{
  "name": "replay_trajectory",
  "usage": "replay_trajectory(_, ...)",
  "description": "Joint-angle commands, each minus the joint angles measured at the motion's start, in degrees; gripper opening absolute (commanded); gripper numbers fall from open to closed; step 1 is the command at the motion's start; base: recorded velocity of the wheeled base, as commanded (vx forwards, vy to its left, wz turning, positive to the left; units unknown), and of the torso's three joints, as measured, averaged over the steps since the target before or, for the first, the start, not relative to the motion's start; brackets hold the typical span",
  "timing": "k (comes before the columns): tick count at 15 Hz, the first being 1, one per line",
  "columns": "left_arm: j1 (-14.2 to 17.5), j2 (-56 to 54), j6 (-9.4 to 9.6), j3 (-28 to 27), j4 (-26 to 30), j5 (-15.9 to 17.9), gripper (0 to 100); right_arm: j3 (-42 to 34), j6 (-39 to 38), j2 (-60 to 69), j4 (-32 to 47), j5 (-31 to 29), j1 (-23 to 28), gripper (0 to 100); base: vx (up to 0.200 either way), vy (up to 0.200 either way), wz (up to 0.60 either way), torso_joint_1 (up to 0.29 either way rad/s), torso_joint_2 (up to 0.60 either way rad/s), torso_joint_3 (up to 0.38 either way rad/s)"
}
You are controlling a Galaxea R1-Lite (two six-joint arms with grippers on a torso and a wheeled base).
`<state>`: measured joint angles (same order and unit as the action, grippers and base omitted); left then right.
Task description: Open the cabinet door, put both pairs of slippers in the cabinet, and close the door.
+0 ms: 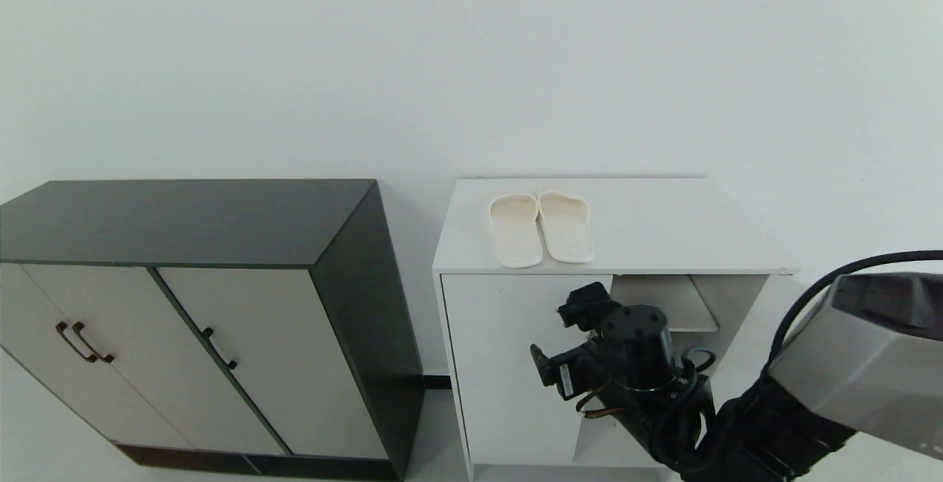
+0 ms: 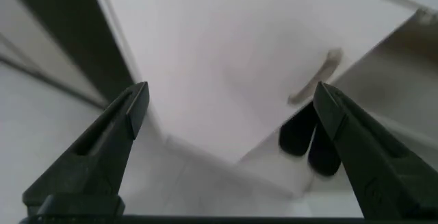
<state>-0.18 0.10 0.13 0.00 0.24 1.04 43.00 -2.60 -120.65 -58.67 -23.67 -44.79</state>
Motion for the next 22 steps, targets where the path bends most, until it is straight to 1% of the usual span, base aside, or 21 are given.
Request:
replay_trajectory(1,0.0,0.0,0.31,0.0,0.0,0.0,0,7.5,-5.3,11.1,12.4,-0.6,-2.4,100,0.0,0.0,0.0,0.0,0.0,0.0)
replay_trajectory(3,0.0,0.0,0.31,0.0,0.0,0.0,0,14.0,-8.3,12.1,21.4,-0.8,-1.8,100,0.0,0.0,0.0,0.0,0.0,0.0)
replay_trajectory(4,0.0,0.0,0.31,0.0,-0.1,0.0,0,17.5,-8.7,11.1,24.3,-1.6,-0.6,100,0.0,0.0,0.0,0.0,0.0,0.0)
replay_trajectory(5,0.0,0.0,0.39,0.0,0.0,0.0,0,20.9,-8.7,9.2,25.5,-3.1,0.7,100,0.0,0.0,0.0,0.0,0.0,0.0)
replay_trajectory(7,0.0,0.0,0.39,0.0,-0.1,0.0,0,24.2,-8.5,6.0,25.5,-5.8,2.3,100,0.0,0.0,0.0,0.0,0.0,0.0)
replay_trajectory(8,0.0,0.0,0.31,0.0,0.0,0.0,0,24.1,-8.5,5.5,25.5,-5.9,2.6,100,0.0,0.0,0.0,0.0,0.0,0.0)
replay_trajectory(12,0.0,0.0,0.31,0.0,0.0,0.0,0,23.2,-8.0,4.6,24.5,-5.9,2.9,100,0.2,0.0,0.0,-0.001,0.0,0.002)
replay_trajectory(16,0.0,0.0,0.31,0.0,0.0,0.1,0,20.8,-4.3,3.1,18.5,-5.9,2.6,100,0.2,0.0,0.0,0.011,0.0,0.0)
replay_trajectory(18,0.0,0.0,0.31,0.0,0.0,0.0,0,19.6,-3.7,3.1,16.9,-5.9,1.7,100,0.2,0.0,0.0,0.002,0.0,0.002)
replay_trajectory(22,0.0,0.0,0.13,0.0,0.0,0.0,0,20.5,-3.7,1.9,17.2,-5.8,-0.2,100,0.0,0.0,0.0,0.0,0.0,0.0)
